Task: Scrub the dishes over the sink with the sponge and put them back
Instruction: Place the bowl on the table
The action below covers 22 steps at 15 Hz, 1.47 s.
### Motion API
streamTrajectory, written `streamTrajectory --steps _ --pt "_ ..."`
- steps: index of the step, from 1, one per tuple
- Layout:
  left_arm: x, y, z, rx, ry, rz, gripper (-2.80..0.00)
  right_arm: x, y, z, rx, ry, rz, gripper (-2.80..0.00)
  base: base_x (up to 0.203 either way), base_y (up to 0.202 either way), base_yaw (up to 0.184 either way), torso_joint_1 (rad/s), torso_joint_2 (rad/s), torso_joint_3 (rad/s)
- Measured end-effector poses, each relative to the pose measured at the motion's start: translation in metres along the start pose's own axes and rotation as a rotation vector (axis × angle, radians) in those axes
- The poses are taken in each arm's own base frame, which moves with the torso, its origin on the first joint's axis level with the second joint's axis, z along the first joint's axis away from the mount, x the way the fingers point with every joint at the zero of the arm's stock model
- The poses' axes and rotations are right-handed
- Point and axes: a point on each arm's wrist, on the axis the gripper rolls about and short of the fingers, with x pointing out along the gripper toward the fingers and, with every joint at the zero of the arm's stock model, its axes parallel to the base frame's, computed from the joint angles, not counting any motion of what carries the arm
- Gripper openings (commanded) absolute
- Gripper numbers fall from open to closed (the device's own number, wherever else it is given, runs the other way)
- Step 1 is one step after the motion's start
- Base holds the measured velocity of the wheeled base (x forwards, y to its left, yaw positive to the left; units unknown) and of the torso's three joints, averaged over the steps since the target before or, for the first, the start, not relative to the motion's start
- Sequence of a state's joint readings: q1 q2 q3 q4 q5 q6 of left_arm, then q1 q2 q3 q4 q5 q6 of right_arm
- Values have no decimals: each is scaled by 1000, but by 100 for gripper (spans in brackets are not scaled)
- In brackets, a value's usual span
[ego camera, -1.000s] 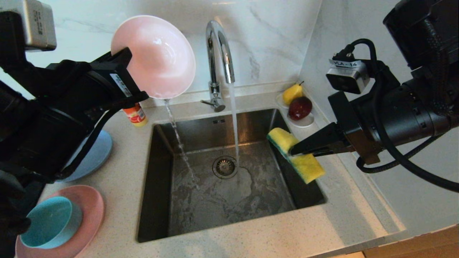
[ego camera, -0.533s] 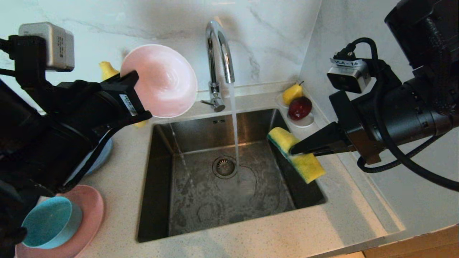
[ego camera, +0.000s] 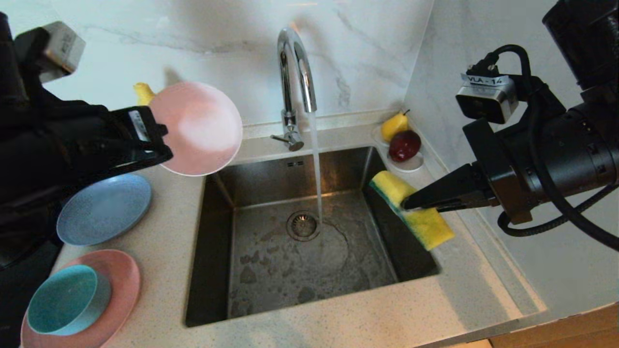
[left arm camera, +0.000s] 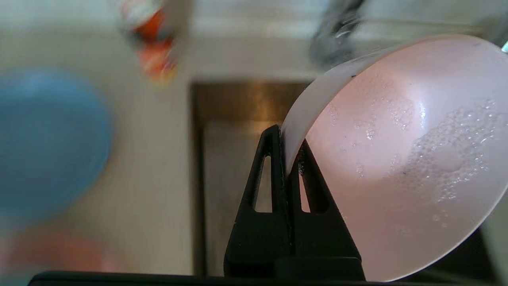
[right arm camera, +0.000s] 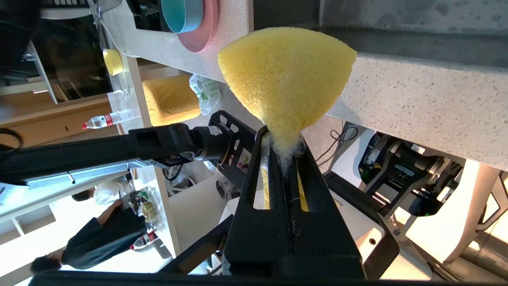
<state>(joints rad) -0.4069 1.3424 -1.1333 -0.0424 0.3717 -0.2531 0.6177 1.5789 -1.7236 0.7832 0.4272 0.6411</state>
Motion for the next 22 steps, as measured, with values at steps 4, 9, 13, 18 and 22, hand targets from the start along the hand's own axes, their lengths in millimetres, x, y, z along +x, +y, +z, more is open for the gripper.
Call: streamTrajectory --steps 4,9,13,18,22 --pt "-19 53 20 -168 223 208 -280 0 0 0 0 -1 0 -280 0 0 0 0 0 0" --pt "-28 122 32 -393 200 465 -280 4 -3 -1 0 9 -7 -280 0 0 0 0 0 0" --pt "-40 168 31 -561 169 575 -280 8 -6 -2 5 22 -17 -280 0 0 0 0 0 0" --pt "-41 222 23 -678 153 704 -280 12 -8 -2 10 32 -25 -280 0 0 0 0 0 0" --pt "-30 272 10 -750 158 806 -280 14 -10 -2 5 42 -30 -280 0 0 0 0 0 0"
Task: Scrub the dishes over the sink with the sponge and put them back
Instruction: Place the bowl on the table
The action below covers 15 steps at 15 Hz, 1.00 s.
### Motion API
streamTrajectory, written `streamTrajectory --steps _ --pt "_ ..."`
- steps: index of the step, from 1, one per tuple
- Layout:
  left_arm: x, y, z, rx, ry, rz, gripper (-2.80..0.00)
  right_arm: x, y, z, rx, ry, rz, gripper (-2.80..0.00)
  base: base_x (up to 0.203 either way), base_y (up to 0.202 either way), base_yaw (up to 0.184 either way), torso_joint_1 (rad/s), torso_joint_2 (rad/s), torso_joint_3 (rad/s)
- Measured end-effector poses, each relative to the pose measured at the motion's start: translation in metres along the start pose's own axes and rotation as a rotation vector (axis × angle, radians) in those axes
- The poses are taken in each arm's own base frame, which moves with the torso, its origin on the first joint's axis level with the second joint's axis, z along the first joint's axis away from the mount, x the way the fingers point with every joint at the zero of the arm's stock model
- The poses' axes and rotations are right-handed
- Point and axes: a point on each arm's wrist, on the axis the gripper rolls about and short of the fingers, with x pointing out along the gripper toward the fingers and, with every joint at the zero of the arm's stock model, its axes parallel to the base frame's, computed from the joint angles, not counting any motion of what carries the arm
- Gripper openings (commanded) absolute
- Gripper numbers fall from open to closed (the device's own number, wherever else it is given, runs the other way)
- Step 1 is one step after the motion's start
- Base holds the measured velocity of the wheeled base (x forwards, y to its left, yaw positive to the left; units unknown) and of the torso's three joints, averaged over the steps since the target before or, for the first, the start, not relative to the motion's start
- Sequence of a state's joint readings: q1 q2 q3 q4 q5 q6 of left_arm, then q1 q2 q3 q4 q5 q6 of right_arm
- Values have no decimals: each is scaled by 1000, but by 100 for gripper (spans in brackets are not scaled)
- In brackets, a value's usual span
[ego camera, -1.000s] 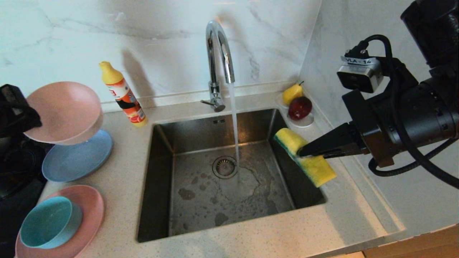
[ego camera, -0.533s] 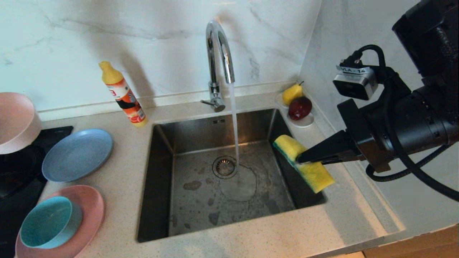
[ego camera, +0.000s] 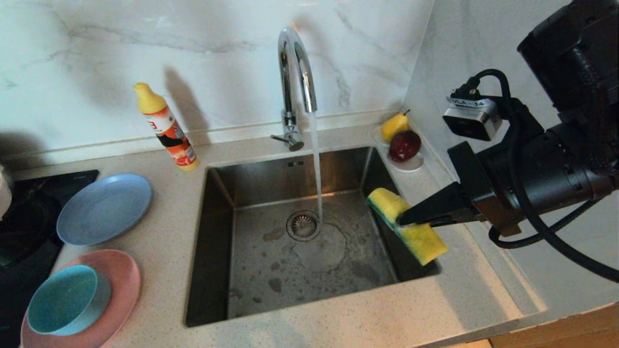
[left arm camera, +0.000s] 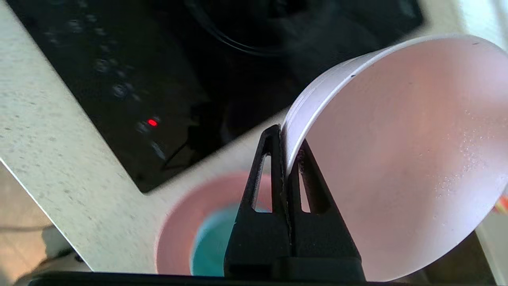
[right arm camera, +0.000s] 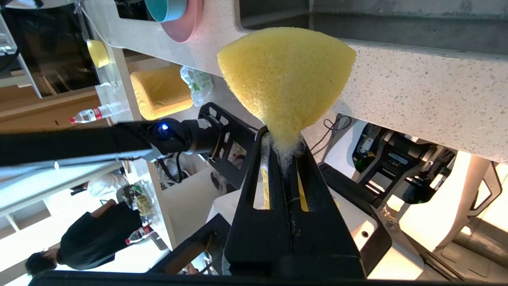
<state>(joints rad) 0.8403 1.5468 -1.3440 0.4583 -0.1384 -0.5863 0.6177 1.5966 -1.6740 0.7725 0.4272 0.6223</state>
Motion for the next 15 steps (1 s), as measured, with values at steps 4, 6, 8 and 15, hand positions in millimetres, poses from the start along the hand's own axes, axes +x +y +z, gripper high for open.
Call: streamTrajectory --steps 4,6,8,15 --pt "33 30 15 -79 57 33 -280 2 -1 0 1 7 -4 -280 0 0 0 0 0 0" --pt "47 45 21 -115 72 69 -280 4 -2 0 4 12 -7 -280 0 0 0 0 0 0" --pt "59 58 26 -138 75 87 -280 6 -2 0 4 16 -7 -280 0 0 0 0 0 0" --pt "121 82 37 -168 95 105 -280 7 -4 0 7 21 -12 -280 0 0 0 0 0 0"
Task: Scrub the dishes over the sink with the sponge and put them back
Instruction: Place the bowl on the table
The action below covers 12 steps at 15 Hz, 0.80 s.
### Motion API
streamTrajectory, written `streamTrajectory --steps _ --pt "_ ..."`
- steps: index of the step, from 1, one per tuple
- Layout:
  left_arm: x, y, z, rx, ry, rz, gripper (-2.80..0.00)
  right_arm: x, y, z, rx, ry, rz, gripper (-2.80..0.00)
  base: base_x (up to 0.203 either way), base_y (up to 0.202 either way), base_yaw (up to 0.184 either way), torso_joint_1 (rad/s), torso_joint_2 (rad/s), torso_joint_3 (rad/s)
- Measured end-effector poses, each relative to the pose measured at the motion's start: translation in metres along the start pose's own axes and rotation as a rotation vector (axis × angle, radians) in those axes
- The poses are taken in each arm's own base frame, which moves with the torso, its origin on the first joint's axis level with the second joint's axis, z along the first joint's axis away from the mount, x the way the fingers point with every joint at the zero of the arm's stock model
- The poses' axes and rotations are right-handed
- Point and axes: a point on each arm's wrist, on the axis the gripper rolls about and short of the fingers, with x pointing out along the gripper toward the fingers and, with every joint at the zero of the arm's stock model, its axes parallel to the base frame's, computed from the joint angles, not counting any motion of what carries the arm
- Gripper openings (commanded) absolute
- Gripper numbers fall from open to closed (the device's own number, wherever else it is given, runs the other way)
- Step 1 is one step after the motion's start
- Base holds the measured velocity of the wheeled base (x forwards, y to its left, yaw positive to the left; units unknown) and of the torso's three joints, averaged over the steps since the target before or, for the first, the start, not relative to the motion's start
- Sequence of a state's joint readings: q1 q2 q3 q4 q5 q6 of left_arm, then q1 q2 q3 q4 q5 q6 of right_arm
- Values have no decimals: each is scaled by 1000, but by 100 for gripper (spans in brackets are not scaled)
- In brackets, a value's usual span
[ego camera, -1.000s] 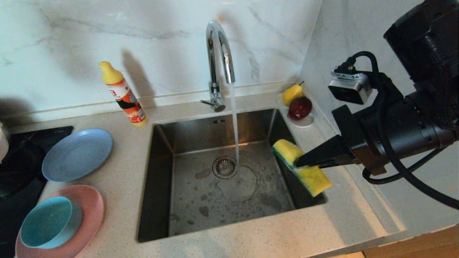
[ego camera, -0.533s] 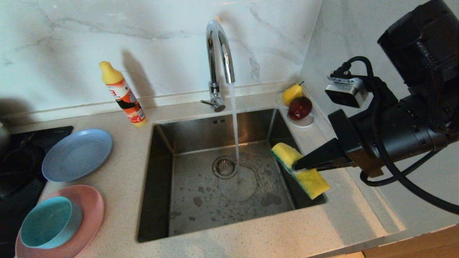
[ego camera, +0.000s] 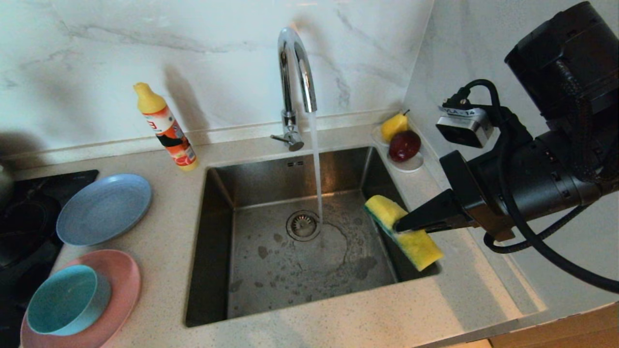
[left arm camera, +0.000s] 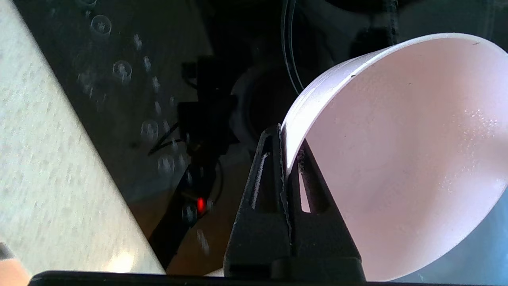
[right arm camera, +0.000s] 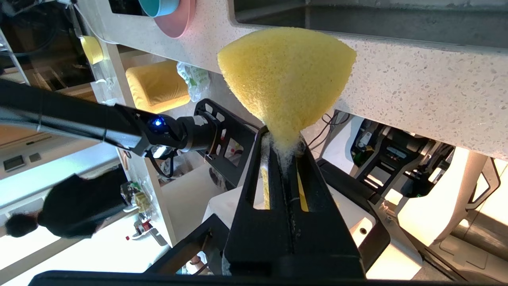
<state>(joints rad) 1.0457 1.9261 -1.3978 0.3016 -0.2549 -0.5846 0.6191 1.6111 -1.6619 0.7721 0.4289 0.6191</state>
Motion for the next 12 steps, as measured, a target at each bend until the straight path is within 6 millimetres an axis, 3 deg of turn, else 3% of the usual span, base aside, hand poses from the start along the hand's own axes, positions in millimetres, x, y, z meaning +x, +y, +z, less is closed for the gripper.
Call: streamTrajectory --steps 12 --pt "65 3 14 -19 50 19 -280 0 0 0 1 7 7 -280 0 0 0 0 0 0"
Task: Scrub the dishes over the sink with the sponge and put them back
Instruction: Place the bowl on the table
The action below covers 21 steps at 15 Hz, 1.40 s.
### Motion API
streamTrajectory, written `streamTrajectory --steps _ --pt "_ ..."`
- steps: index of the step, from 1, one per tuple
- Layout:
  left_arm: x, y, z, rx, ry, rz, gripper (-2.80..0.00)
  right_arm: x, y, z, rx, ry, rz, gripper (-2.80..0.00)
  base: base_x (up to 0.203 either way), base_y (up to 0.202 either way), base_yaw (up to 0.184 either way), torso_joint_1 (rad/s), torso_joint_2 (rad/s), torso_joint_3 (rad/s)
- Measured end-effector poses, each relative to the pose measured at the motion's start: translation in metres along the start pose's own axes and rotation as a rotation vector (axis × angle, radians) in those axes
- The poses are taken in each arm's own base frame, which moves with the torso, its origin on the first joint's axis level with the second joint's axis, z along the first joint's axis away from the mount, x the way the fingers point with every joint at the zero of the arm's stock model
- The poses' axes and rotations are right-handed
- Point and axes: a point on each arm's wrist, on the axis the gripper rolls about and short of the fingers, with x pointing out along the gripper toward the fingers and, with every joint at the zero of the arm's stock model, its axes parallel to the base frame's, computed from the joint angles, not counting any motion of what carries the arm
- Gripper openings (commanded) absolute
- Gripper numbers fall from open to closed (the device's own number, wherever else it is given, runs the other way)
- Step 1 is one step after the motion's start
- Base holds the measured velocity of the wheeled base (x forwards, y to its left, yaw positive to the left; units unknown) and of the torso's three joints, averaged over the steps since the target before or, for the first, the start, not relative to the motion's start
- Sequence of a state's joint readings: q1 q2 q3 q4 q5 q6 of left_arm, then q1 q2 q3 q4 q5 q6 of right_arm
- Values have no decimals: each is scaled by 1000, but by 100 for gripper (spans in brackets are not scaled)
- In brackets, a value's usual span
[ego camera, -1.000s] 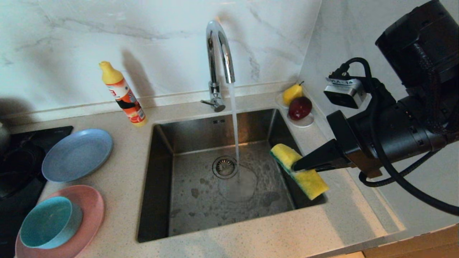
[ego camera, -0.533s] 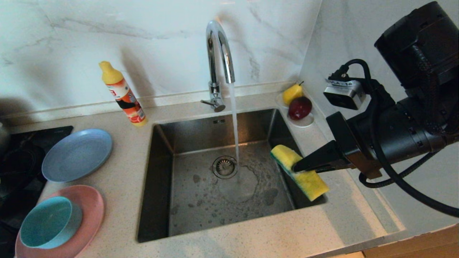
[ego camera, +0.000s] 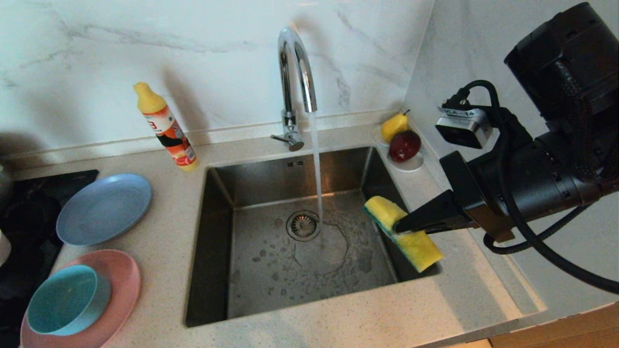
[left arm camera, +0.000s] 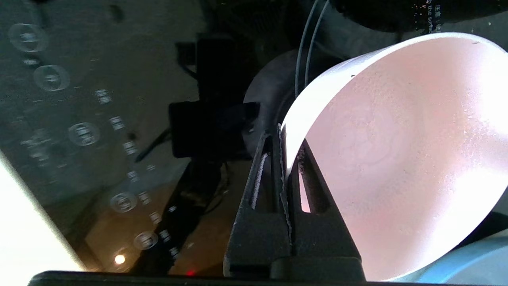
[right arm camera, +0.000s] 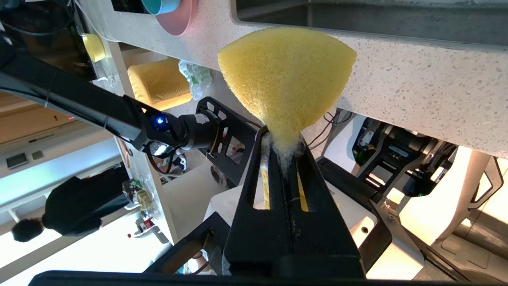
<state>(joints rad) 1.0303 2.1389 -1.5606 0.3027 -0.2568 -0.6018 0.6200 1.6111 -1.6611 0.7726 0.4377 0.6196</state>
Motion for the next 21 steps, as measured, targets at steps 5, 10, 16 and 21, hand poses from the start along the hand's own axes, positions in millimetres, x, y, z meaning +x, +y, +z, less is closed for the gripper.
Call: streamTrajectory --steps 5,10,16,21 --pt "8 -11 -1 14 5 -23 -280 -1 0 -1 0 -1 0 -280 0 0 0 0 0 0" --pt "16 -30 6 6 7 -41 -280 0 -2 -3 5 7 -7 -280 0 0 0 0 0 0" --pt "31 -43 9 13 19 -47 -280 1 -2 -2 5 7 -6 -280 0 0 0 0 0 0" --pt "29 -49 9 11 46 -41 0 0 -1 -2 3 4 -5 -280 0 0 0 0 0 0"
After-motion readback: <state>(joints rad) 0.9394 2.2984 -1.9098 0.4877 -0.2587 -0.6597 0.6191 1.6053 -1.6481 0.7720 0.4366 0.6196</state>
